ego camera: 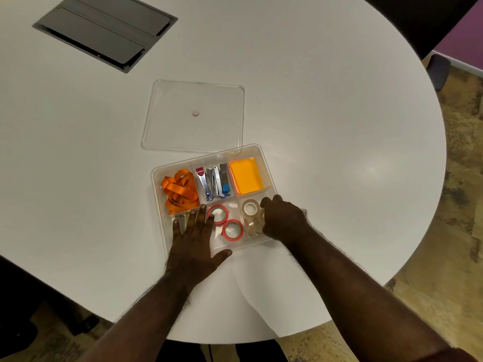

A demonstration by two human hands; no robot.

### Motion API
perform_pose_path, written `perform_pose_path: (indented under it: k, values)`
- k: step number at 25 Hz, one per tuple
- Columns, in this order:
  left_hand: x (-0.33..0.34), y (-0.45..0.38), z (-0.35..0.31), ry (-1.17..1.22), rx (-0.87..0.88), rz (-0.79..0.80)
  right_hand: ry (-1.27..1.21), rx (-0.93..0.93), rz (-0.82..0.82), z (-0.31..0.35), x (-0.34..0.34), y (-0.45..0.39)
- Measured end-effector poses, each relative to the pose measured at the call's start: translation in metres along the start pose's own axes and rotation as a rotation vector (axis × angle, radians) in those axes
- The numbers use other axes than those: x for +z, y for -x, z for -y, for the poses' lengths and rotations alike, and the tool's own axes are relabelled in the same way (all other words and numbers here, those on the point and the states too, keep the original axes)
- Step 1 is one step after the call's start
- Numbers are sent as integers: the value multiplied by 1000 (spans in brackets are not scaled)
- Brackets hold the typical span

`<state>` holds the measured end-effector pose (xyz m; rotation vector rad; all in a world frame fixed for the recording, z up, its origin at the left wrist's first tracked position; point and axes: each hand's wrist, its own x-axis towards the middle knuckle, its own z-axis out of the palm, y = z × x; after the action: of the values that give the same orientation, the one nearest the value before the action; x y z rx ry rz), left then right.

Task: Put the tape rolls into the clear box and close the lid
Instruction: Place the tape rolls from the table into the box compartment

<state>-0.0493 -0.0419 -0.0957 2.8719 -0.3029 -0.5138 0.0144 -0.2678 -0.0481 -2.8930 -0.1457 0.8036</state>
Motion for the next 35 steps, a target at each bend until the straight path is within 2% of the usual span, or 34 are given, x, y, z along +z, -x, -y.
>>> perform_pose_path:
  k: [4,7,12,18,26,35]
  values:
    - [2,-1,1,0,-6,3,-184,-40,-2,2,-3,-4]
    - [3,-1,1,23,-7,1,-199,-63,25,8,5,-12]
    - [5,-1,2,24,-15,9,-257,62,-119,10,21,-21]
    - [3,1,0,20,0,-9,-278,118,-100,21,32,-31]
    - [0,1,-1,19,-15,8,-446,137,-49,10,30,-39]
    - [1,3,1,38,-4,5,-474,135,-85,8,30,-39]
